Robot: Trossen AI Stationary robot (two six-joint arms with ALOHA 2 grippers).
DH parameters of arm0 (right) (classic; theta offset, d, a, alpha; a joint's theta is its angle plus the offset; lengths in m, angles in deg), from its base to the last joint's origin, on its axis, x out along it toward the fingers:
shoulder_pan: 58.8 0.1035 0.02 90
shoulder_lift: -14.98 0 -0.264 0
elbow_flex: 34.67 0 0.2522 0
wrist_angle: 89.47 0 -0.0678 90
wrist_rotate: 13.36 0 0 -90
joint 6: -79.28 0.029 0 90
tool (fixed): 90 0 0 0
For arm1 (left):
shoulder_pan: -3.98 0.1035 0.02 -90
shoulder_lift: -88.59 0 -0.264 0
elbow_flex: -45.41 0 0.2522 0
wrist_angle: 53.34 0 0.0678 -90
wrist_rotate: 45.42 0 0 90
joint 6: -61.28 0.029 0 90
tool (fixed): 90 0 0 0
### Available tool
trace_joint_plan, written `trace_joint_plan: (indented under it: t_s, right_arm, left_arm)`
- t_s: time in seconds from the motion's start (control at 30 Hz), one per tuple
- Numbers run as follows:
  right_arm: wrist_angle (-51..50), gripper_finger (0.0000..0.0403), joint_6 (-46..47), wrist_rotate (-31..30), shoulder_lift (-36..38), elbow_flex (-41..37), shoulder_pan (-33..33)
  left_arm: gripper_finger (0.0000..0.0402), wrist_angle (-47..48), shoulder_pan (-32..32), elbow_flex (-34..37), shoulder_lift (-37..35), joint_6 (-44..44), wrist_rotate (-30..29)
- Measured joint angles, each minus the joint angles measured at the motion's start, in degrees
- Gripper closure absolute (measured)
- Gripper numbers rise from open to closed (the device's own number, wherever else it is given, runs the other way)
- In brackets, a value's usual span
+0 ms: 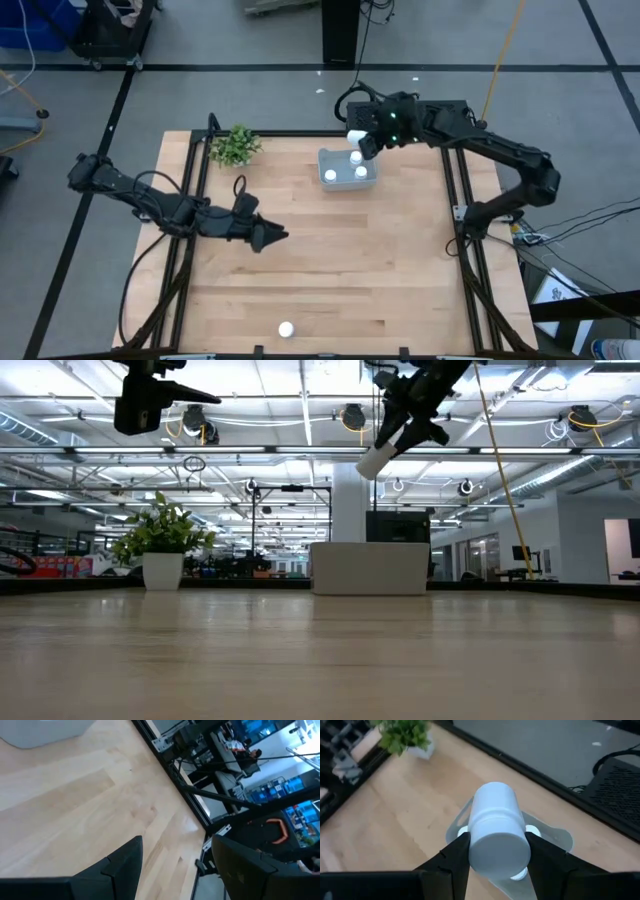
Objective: Pick and place pill bottles into a basket
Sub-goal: Put the white pill bottle into the gray container
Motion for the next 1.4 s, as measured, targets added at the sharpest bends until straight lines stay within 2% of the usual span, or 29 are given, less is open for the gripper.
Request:
trace_joint_plan:
  t_s: [0.13,0.47,0.6,1.4]
  right_arm:
    - [-5.93,0.025,-4.4,3.67,-5.34,5.84,-2.04]
    - [-30.02,0.025,-16.58,4.92,-25.48,26.49,-2.91]
    - [-32.61,0.025,-19.44,4.69,-30.62,31.22,-1.88]
    - [-33.53,0.025,-26.87,3.3,-40.41,32.24,1.81]
  left_arm:
    - [0.0158,0.01,0.84,0.0,0.0,0.0,0.01]
    - [0.0158,0.04,2.34,0.0,0.0,-0.01,0.02]
    - [0.0158,0.04,2.3,0.0,0.0,-0.11,0.06]
    - [0.0158,0.09,2.3,0.0,0.0,-0.74,0.07]
